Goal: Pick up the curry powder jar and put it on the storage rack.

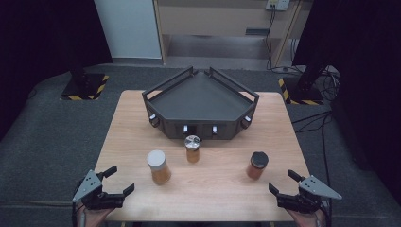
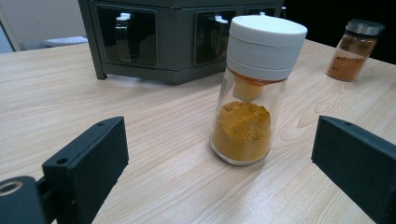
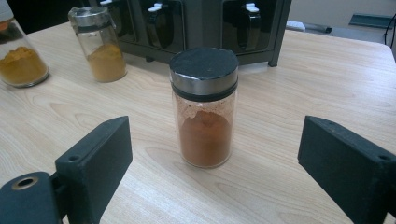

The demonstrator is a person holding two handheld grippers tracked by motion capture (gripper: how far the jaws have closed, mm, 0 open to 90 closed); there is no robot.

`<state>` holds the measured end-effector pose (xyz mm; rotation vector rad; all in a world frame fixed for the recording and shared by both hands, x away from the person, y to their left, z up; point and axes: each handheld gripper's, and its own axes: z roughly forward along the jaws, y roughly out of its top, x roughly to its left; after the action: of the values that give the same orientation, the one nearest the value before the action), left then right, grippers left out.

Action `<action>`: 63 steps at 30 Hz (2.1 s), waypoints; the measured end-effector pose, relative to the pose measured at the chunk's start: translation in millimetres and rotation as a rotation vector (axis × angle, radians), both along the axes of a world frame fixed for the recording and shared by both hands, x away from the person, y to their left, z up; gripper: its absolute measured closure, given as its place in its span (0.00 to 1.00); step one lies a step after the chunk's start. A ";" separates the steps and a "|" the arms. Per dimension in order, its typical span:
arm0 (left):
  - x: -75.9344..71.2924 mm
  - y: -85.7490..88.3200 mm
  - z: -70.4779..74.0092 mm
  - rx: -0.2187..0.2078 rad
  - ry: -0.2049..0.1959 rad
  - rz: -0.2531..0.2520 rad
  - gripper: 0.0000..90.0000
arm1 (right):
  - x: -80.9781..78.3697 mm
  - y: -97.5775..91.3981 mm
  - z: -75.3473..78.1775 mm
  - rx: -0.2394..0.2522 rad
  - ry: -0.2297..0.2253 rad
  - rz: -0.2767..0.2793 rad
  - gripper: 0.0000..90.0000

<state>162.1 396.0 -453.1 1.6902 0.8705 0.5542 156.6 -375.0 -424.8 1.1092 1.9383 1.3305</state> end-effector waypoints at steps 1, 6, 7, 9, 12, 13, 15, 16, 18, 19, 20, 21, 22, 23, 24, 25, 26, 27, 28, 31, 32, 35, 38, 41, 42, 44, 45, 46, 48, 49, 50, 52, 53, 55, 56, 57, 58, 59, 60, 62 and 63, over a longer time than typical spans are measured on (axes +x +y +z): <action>-0.1 0.0 0.1 0.001 -0.002 -0.001 0.03 | 0.1 0.0 0.2 0.000 0.002 0.000 0.11; 0.4 -0.8 0.3 0.002 -0.003 -0.001 0.03 | 0.7 -0.2 -0.5 0.000 0.000 0.003 0.11; 0.3 -1.0 0.1 0.001 -0.006 -0.001 0.03 | 0.7 0.3 -0.4 -0.004 0.001 0.002 0.11; 0.7 -0.8 -0.3 0.001 -0.004 0.000 0.03 | 1.1 -0.1 -0.6 0.001 0.005 0.003 0.11; 0.6 0.4 -0.7 -0.007 -0.002 -0.001 0.03 | 1.1 0.7 -0.4 -0.007 0.007 0.003 0.11; 0.0 -0.1 -0.4 0.000 -0.004 0.001 0.03 | 1.1 0.7 -0.2 -0.006 0.007 0.003 0.11; 0.3 1.0 -0.9 -0.008 -0.001 0.001 0.03 | 0.6 -0.2 -0.7 0.001 0.000 0.004 0.11; 0.4 1.5 -1.2 -0.011 -0.002 0.000 0.03 | 0.6 0.0 -0.5 -0.002 0.000 0.004 0.11; 0.1 1.3 -0.9 -0.008 -0.002 -0.001 0.03 | 0.3 0.0 -0.2 -0.002 0.002 0.005 0.11; 0.0 1.3 -0.7 -0.007 -0.002 -0.003 0.03 | 0.2 0.1 -0.2 0.002 0.002 0.004 0.11; -0.2 1.3 -0.7 -0.008 -0.003 -0.003 0.03 | 0.3 0.3 -0.2 0.001 0.000 0.005 0.11; -0.3 1.3 -0.7 -0.008 -0.004 -0.004 0.03 | 0.2 0.8 0.3 -0.004 0.000 0.005 0.11; -0.3 1.3 -0.7 -0.007 -0.004 -0.003 0.03 | 0.2 1.1 0.4 -0.006 0.000 0.006 0.11; -0.1 1.4 -0.7 -0.007 -0.002 -0.003 0.03 | 0.3 1.3 0.5 -0.005 0.000 0.006 0.11; 0.0 1.7 -0.8 -0.010 -0.002 -0.003 0.03 | 0.5 1.3 0.4 -0.006 -0.001 0.007 0.11; 0.0 1.9 -0.9 -0.012 -0.002 -0.004 0.03 | 0.5 1.5 0.5 -0.007 0.000 0.006 0.11; -0.3 1.7 -0.8 -0.010 -0.004 -0.003 0.03 | 0.3 1.3 0.5 -0.006 0.001 0.005 0.11; -0.4 1.7 -0.5 -0.010 -0.003 -0.001 0.03 | 0.2 1.0 0.4 -0.005 -0.001 0.005 0.11; -0.4 2.2 -0.5 -0.014 -0.003 -0.003 0.03 | 0.2 0.7 0.3 -0.004 -0.002 0.004 0.11; -0.5 1.5 0.2 -0.011 -0.004 0.000 0.03 | 0.0 0.6 0.3 -0.003 -0.001 0.005 0.11; -0.4 2.0 0.3 -0.015 -0.003 -0.002 0.03 | 0.1 0.6 0.3 -0.004 -0.001 0.005 0.11; -1.2 1.7 0.9 -0.018 -0.006 0.004 0.04 | 0.3 0.6 0.2 -0.004 -0.002 0.006 0.11; -0.6 1.4 3.0 -0.008 -0.004 0.005 0.04 | 0.0 0.8 0.5 -0.005 -0.003 0.007 0.11; 0.1 2.6 3.9 -0.023 0.001 0.002 0.05 | -0.1 0.7 0.6 -0.005 -0.001 0.006 0.11; 0.2 2.4 4.8 -0.019 0.003 0.002 0.05 | 0.0 0.6 0.6 -0.004 -0.001 0.006 0.11; 0.6 2.9 6.5 -0.020 0.012 -0.003 0.05 | -0.4 0.7 0.6 -0.004 -0.003 0.006 0.11; -0.1 2.5 7.2 -0.014 0.008 -0.004 0.05 | -0.4 0.7 0.6 -0.004 -0.003 0.006 0.11; -0.4 2.4 8.1 -0.009 0.007 -0.004 0.05 | -0.3 0.8 0.7 -0.006 -0.002 0.007 0.11; 0.1 3.2 9.3 -0.017 0.010 -0.008 0.05 | 0.0 1.0 0.8 -0.006 0.000 0.007 0.11; 0.0 2.8 10.3 -0.014 0.007 -0.009 0.05 | 0.0 1.2 0.7 -0.007 -0.001 0.008 0.11; 0.4 3.4 11.5 -0.017 0.008 -0.013 0.05 | -0.1 1.4 1.0 -0.006 0.000 0.007 0.11; 2.4 6.7 12.6 -0.044 0.014 -0.030 0.05 | -0.2 1.3 0.9 -0.007 -0.001 0.008 0.11; 2.7 7.0 13.9 -0.044 0.013 -0.031 0.05 | -0.1 1.3 0.8 -0.007 -0.001 0.007 0.11; 3.8 8.0 16.2 -0.046 0.015 -0.034 0.05 | 0.0 1.3 0.7 -0.005 0.000 0.005 0.11; 4.5 8.4 17.7 -0.043 0.015 -0.037 0.05 | -0.2 1.3 0.8 -0.007 -0.001 0.006 0.11; 4.9 8.1 19.5 -0.039 0.014 -0.037 0.06 | -0.4 1.4 0.9 -0.007 -0.001 0.006 0.11; 5.9 8.5 21.3 -0.039 0.017 -0.040 0.06 | -0.5 1.4 0.9 -0.007 -0.002 0.005 0.11; 7.3 9.7 22.1 -0.055 0.021 -0.047 0.05 | -0.4 1.5 1.0 -0.008 -0.001 0.005 0.11; 8.6 10.5 23.9 -0.060 0.021 -0.055 0.05 | -0.2 1.4 0.9 -0.008 -0.001 0.005 0.11; 10.3 9.2 30.5 -0.038 0.018 -0.061 0.05 | -0.2 1.8 1.0 -0.007 0.000 0.005 0.11; 12.4 9.8 33.4 -0.039 0.023 -0.069 0.05 | -0.2 2.0 1.1 -0.008 0.000 0.005 0.11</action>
<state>174.6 405.8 -419.7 1.6874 0.8311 0.4683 156.4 -373.0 -423.7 1.1006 1.9458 1.3242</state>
